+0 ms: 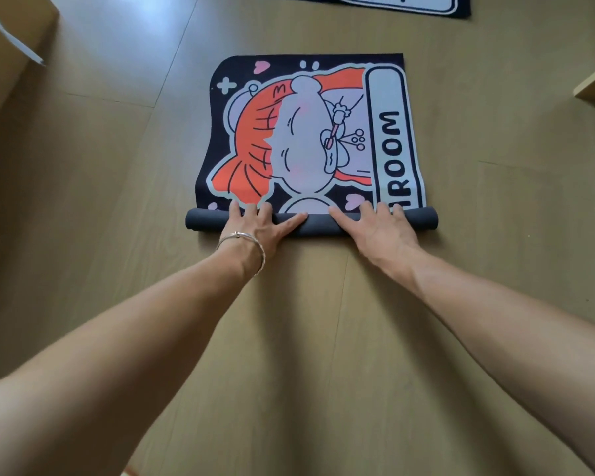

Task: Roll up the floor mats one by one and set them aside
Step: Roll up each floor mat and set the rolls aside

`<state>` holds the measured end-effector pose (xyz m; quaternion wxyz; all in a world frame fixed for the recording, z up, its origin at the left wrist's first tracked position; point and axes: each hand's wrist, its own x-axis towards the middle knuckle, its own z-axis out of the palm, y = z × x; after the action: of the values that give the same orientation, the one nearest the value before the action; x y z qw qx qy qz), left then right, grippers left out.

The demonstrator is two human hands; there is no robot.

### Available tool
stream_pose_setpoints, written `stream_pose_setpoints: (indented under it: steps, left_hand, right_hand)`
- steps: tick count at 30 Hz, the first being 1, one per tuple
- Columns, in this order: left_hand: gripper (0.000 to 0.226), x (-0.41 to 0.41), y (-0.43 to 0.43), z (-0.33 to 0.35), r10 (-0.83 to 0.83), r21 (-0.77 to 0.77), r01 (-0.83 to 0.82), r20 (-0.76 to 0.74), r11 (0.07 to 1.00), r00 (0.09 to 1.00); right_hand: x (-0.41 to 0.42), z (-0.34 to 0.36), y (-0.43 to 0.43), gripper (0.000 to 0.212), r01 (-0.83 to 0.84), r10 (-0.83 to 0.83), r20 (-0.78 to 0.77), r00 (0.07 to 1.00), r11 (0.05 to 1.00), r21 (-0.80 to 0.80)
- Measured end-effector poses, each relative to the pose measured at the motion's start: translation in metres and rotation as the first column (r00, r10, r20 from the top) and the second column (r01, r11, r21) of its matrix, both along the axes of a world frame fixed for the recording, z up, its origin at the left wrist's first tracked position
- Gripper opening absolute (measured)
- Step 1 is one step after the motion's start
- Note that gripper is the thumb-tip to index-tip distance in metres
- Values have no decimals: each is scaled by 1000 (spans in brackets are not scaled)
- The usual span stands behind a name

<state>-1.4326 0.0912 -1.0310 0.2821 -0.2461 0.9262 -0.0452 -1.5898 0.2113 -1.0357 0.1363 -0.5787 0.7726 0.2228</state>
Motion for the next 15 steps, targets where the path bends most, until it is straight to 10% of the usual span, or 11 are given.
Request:
stream_pose_setpoints:
  steps: [15]
  left_hand:
    - [74,112,84,-16,-240,97,243,-35,965,970]
  right_hand:
    - [69,-7,118,76,-238,238,119,964,971,-15]
